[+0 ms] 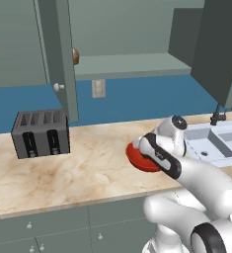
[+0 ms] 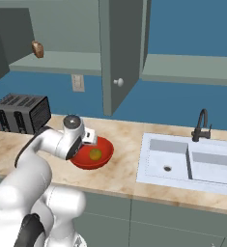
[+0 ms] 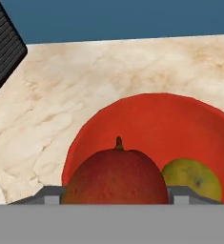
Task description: Open the cabinet. Pick the orange and mango from the cabinet and place them into the bowl. Then close the cabinet.
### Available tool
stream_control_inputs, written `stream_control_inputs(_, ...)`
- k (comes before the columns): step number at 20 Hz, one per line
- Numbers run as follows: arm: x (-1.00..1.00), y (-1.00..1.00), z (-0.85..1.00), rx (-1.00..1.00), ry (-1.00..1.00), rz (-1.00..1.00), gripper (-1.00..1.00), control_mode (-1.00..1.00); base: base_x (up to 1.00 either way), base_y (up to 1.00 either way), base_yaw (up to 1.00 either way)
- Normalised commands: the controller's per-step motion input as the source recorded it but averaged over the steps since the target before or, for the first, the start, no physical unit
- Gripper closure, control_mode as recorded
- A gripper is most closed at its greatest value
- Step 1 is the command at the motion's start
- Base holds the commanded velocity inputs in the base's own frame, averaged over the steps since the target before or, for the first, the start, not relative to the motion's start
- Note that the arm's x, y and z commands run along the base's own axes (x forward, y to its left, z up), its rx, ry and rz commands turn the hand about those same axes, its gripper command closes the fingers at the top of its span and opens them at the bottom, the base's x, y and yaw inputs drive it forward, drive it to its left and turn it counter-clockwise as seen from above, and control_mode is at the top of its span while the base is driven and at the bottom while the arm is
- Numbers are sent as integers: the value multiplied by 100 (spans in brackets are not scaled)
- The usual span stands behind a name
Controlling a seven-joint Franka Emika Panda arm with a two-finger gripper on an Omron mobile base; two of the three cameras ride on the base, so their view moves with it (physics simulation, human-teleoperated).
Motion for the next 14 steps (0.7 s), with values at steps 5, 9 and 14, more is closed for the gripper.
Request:
stream_control_inputs(5,31,0,-24,-1,3,0,100,-100,0,0,0)
stream_control_inputs(9,2,0,0,0,3,0,100,-100,0,0,0)
stream_control_inputs(14,6,15,0,-9,3,-10,100,-100,0,0,0)
